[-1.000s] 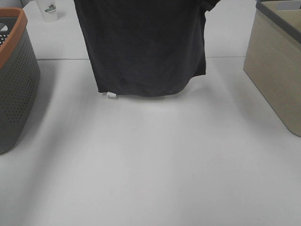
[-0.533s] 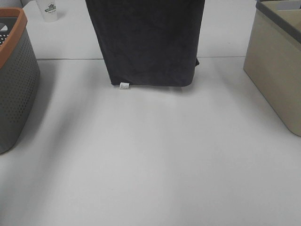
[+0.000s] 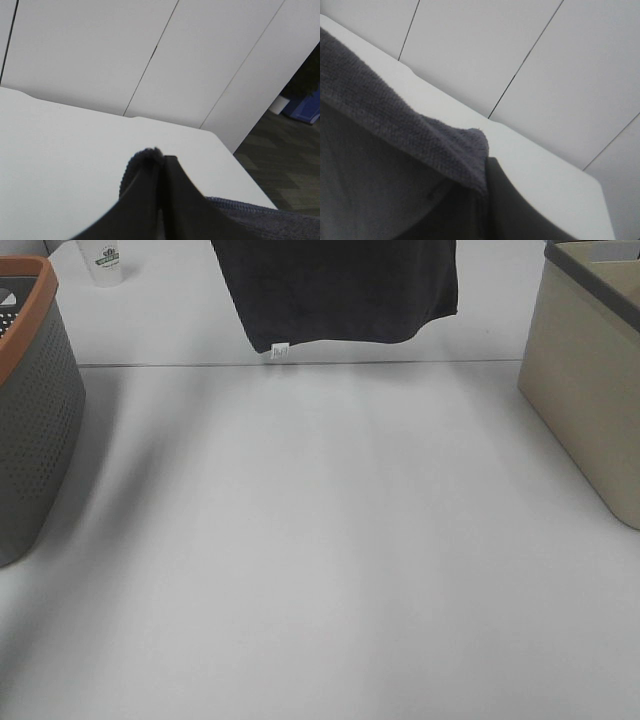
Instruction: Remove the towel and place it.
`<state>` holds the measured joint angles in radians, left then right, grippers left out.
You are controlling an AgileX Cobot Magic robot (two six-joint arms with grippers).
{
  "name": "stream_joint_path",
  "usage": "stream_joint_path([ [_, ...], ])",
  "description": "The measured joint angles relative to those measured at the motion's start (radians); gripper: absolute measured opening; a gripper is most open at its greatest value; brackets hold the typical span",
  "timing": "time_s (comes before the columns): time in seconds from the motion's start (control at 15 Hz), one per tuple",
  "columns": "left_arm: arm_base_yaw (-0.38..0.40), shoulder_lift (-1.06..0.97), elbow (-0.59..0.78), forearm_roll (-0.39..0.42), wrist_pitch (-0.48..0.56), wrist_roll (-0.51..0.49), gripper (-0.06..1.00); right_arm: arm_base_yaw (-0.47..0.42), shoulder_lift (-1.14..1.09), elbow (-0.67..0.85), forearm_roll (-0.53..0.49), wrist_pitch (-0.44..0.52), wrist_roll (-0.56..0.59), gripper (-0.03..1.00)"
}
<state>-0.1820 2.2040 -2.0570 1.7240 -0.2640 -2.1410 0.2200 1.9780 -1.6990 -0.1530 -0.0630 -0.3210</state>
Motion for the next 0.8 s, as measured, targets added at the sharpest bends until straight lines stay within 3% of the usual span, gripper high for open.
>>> stream_joint_path([
  [0.13, -0.021, 0.006, 0.061, -0.006, 0.012, 0.069, 0.00, -0.001, 0.001, 0.059, 0.044, 0.012, 0.028, 0.02],
  [0.27, -0.078, -0.029, 0.267, -0.019, 0.088, 0.095, 0.00, -0.001, -0.019, 0.262, 0.063, -0.029, 0.034, 0.02],
  [0.47, -0.174, -0.140, 0.510, -0.020, 0.244, 0.190, 0.00, -0.001, -0.103, 0.521, 0.066, -0.201, 0.040, 0.02],
  [0.6, -0.225, -0.230, 0.643, -0.021, 0.271, 0.214, 0.00, -0.001, -0.169, 0.682, 0.066, -0.317, 0.060, 0.02],
  [0.8, -0.257, -0.257, 0.781, -0.021, 0.337, 0.220, 0.00, -0.002, -0.198, 0.835, 0.041, -0.372, 0.115, 0.02],
])
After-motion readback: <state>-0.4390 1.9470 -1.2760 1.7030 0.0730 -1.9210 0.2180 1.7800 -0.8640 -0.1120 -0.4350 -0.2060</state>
